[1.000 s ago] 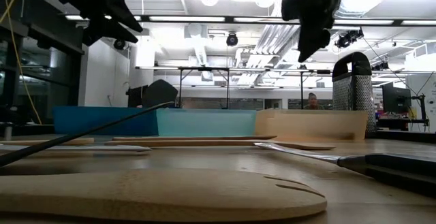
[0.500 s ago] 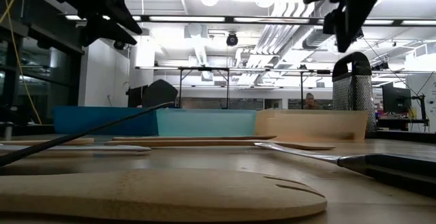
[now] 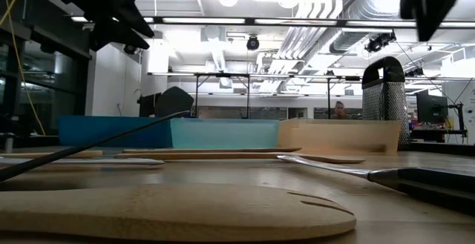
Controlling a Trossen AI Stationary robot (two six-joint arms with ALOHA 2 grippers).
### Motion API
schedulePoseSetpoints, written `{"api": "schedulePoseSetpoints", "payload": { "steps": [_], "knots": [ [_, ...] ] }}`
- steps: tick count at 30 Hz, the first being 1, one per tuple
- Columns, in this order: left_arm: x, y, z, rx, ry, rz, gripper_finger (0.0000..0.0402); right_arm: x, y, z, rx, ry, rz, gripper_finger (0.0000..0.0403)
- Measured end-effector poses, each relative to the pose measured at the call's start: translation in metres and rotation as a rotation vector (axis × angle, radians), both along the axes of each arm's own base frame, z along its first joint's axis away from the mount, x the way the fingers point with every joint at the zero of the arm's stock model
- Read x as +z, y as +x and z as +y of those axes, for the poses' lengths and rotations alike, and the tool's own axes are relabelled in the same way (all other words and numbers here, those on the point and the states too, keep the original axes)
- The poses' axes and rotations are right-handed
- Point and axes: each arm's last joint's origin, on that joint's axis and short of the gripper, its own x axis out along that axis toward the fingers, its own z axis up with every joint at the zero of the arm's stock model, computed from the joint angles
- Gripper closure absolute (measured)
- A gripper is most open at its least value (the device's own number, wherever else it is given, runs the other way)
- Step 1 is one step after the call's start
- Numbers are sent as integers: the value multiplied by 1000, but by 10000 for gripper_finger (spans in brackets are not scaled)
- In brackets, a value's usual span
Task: Pick & Place Kitchen Items
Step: Put the knife into the orange bin
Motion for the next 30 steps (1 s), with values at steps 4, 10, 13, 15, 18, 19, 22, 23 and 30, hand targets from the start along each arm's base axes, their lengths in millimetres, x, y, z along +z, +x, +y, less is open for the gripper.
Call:
{"api": "schedulePoseSetpoints", "payload": {
  "steps": [4, 10, 13, 15, 18, 19, 22, 23, 30],
  "knots": [
    [0, 0, -1, -43, 9, 8, 257, -2, -9, 16, -100, 35, 31, 169],
    [0, 0, -3, -114, 15, 18, 257, -24, -31, 43, -183, 136, 172, 169],
    [-1, 0, -3, -142, 20, 26, 257, -38, -42, 58, -174, 209, 237, 169],
    [-1, 0, -3, -156, 20, 31, 257, -45, -48, 68, -161, 246, 254, 169],
    [-3, -1, -4, -160, 18, 52, 257, -51, -55, 80, -121, 283, 230, 169],
    [-3, -1, -4, -160, 17, 60, 257, -52, -56, 83, -103, 287, 216, 169],
    [-5, -2, -4, -160, 16, 81, 257, -55, -60, 92, -40, 283, 180, 169],
    [-5, -3, -4, -160, 16, 84, 257, -57, -61, 95, -18, 277, 178, 169],
    [-6, -3, -4, -161, 15, 86, 257, -79, -61, 119, 131, 241, 193, 169]
  ]
}}
